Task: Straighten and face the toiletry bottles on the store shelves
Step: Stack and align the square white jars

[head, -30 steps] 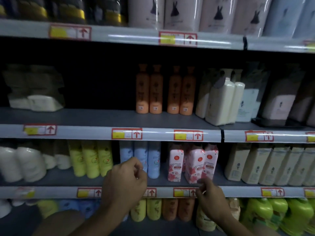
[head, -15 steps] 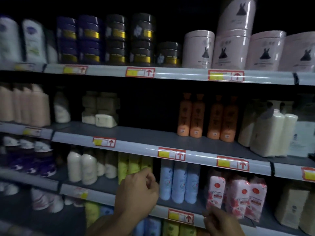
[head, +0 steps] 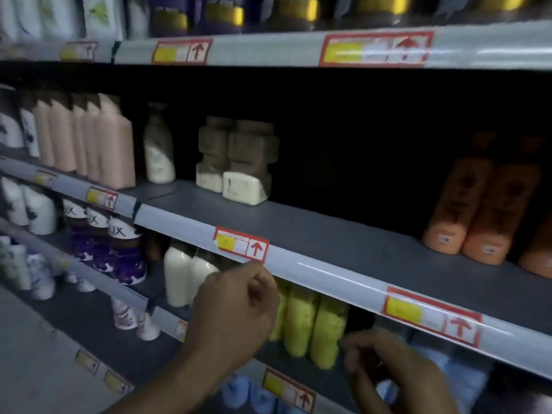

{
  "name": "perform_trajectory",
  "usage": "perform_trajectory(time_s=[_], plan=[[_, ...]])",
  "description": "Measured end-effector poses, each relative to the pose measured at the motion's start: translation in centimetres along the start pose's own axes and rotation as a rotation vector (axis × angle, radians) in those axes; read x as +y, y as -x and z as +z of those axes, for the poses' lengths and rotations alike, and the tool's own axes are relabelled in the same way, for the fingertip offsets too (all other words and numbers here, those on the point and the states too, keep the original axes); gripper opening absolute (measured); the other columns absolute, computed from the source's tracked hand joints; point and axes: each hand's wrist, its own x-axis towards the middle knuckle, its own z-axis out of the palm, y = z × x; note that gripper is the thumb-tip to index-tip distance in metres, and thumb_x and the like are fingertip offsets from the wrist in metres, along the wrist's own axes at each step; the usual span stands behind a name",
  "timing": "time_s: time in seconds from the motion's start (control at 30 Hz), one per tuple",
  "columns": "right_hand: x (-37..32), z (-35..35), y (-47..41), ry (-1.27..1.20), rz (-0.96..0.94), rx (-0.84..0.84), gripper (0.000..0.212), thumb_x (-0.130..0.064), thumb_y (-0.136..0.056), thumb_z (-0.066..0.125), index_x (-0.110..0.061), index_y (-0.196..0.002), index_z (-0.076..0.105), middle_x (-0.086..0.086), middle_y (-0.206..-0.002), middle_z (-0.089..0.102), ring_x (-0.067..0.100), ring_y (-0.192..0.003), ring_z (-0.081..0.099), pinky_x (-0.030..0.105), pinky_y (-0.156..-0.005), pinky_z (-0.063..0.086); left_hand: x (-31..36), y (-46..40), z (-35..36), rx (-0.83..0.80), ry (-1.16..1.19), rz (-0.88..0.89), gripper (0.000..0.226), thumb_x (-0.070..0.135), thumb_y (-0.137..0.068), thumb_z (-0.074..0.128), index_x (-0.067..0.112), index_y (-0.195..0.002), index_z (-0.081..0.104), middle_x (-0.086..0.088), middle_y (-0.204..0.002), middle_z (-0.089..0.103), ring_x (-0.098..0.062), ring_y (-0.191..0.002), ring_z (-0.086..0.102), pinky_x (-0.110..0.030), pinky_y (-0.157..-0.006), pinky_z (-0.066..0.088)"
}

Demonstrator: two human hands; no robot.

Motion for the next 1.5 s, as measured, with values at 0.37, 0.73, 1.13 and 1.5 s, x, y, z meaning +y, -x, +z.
perform_trajectory(time_s=[0.37, 0.73, 1.13, 1.5], plan=[[-5.6, 9.2, -16.0, -0.152, -0.089, -0.098, 0.031, -0.054, -0.075, 0.062, -0.050, -0.106, 0.065, -0.014, -0.102, 0.069, 0.007, -0.078, 0.070, 0.026, -0.071, 0.059, -10.6, -15.2, -5.5, 0.176, 0.219, 0.010, 0.009, 0.031, -0.080, 0.060, 0.027, -0.081, 0.069, 0.003, -0.070, 0.071, -0.018, -0.069, 0.072, -0.051, -0.069, 0.060], [-6.8, 12.8, -26.6, -0.057, 0.290, -0.103, 0.076, -0.045, -0.078, 0.084, -0.033, -0.136, 0.036, -0.011, -0.129, 0.053, 0.002, -0.111, 0.056, 0.020, -0.089, 0.046, -19.5, -31.3, -6.9, -0.048, 0.085, -0.210, 0.055, 0.030, -0.080, 0.086, 0.016, -0.117, 0.048, -0.005, -0.121, 0.059, -0.024, -0.111, 0.062, -0.040, -0.092, 0.054], [-4.5, 19.1, -35.0, -0.119, 0.632, -0.305, 0.060, -0.067, -0.050, 0.090, -0.017, -0.082, 0.083, -0.008, -0.091, 0.080, 0.015, -0.091, 0.076, 0.040, -0.099, 0.058, -22.3, -37.9, -5.8, -0.607, 0.488, -0.350, 0.040, -0.003, -0.079, 0.081, 0.018, -0.112, 0.074, 0.008, -0.112, 0.079, -0.011, -0.119, 0.067, -0.022, -0.100, 0.047], [-4.6, 19.1, -34.7, -0.018, 0.553, -0.300, 0.046, -0.063, -0.070, 0.084, -0.019, -0.074, 0.070, -0.010, -0.074, 0.066, 0.004, -0.066, 0.061, 0.014, -0.050, 0.044, -22.1, -36.1, -6.6, -0.505, 0.445, -0.211, 0.081, 0.013, -0.071, 0.093, 0.024, -0.140, 0.052, 0.011, -0.118, 0.070, -0.004, -0.111, 0.066, -0.021, -0.098, 0.050]])
